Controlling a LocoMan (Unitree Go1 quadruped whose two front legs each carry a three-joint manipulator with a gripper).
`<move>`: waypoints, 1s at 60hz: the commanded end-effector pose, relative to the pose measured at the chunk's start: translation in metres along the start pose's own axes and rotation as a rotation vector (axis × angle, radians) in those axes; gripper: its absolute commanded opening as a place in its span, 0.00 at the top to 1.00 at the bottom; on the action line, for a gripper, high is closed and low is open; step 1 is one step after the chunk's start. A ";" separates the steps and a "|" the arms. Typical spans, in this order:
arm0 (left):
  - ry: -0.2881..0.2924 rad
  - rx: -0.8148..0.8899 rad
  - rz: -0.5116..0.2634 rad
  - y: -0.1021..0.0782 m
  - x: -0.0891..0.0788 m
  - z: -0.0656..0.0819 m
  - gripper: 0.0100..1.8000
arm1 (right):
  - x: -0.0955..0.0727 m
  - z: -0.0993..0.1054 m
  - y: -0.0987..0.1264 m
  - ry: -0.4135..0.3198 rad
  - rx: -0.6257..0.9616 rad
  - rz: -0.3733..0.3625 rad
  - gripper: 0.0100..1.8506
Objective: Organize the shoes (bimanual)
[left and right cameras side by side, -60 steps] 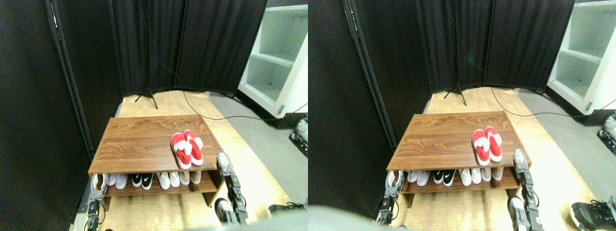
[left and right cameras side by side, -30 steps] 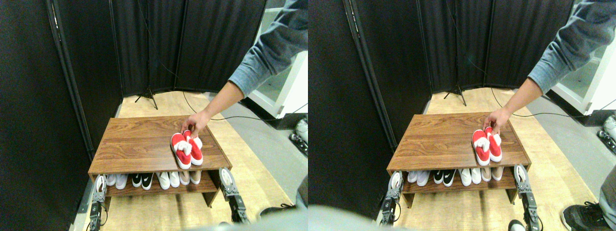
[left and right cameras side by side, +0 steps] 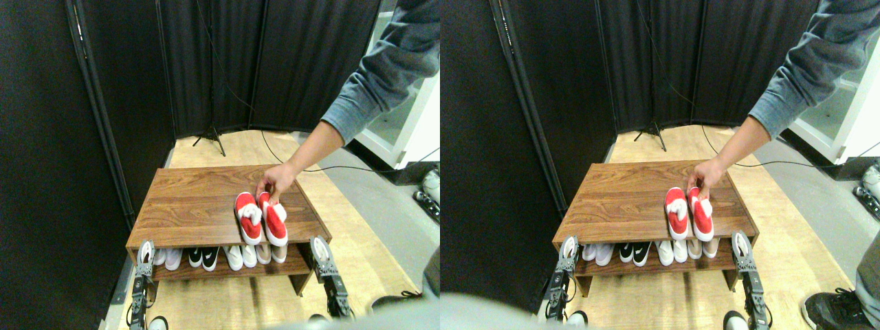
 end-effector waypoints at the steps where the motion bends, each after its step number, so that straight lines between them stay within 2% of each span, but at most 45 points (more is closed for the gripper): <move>1: -0.015 -0.013 -0.015 -0.002 0.006 -0.002 1.00 | 0.002 -0.002 0.004 -0.004 -0.012 0.034 1.00; 26: -0.029 -0.018 -0.017 0.003 0.012 -0.001 0.98 | 0.004 -0.007 0.003 0.013 0.005 0.046 1.00; 37: -0.038 -0.027 -0.009 0.003 0.011 -0.002 0.97 | -0.011 -0.010 0.013 0.007 0.009 0.053 1.00; 47: -0.042 -0.035 -0.005 0.005 0.012 -0.004 0.98 | -0.016 -0.014 0.014 0.056 0.018 0.051 1.00; 54: -0.030 -0.037 -0.005 0.006 0.012 -0.004 0.98 | -0.022 -0.020 0.012 0.071 -0.061 0.036 1.00; 58: -0.040 -0.035 0.000 0.004 0.011 -0.004 0.98 | -0.025 -0.025 0.011 0.084 -0.020 -0.009 0.85; 60: -0.037 -0.036 -0.002 0.004 0.011 -0.004 0.98 | -0.025 -0.026 0.009 0.085 -0.034 -0.020 0.71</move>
